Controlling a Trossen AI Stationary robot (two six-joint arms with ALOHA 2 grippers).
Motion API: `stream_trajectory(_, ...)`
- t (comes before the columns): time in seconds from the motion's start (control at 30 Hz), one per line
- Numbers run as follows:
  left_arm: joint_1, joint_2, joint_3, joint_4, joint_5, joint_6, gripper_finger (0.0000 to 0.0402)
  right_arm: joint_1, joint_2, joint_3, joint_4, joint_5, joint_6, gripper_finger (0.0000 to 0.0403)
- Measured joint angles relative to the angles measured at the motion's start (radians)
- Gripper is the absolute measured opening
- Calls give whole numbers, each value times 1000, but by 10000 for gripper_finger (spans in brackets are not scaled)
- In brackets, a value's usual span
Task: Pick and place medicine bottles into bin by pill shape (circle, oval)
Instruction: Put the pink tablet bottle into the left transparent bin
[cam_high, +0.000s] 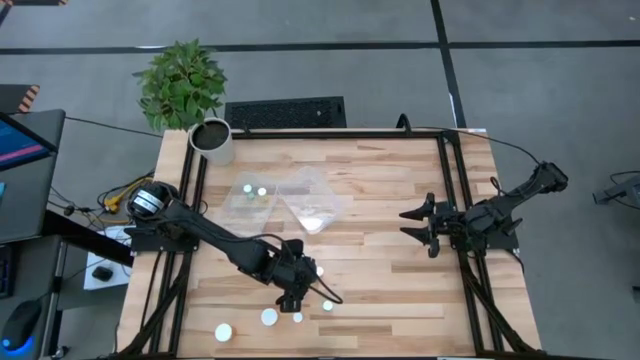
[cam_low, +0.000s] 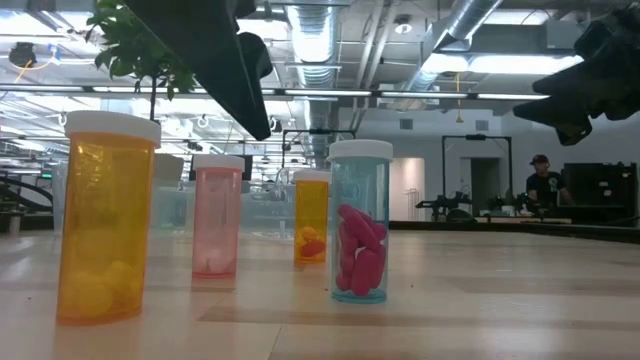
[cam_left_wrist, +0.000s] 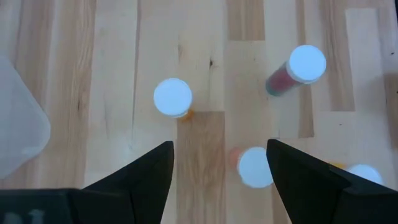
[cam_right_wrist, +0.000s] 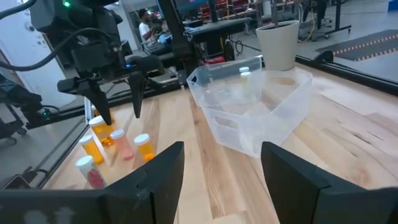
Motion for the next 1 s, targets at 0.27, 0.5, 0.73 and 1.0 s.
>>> stream_trajectory(0.27, -28, 0, 0, 22, -5, -19, 249, 0, 0, 0, 0, 0, -1, 226)
stream_trajectory(0.5, -45, 37, -1, 39, -9, -25, 249, 0, 0, 0, 0, 0, -1, 226)
stream_trajectory(0.73, -42, 66, -1, 54, 27, -16, 249, 0, 0, 0, 1, 0, 1, 226)
stream_trajectory(1.0, -41, 65, -1, 41, 45, -11, 249, 0, 0, 0, 0, -13, 28, 226)
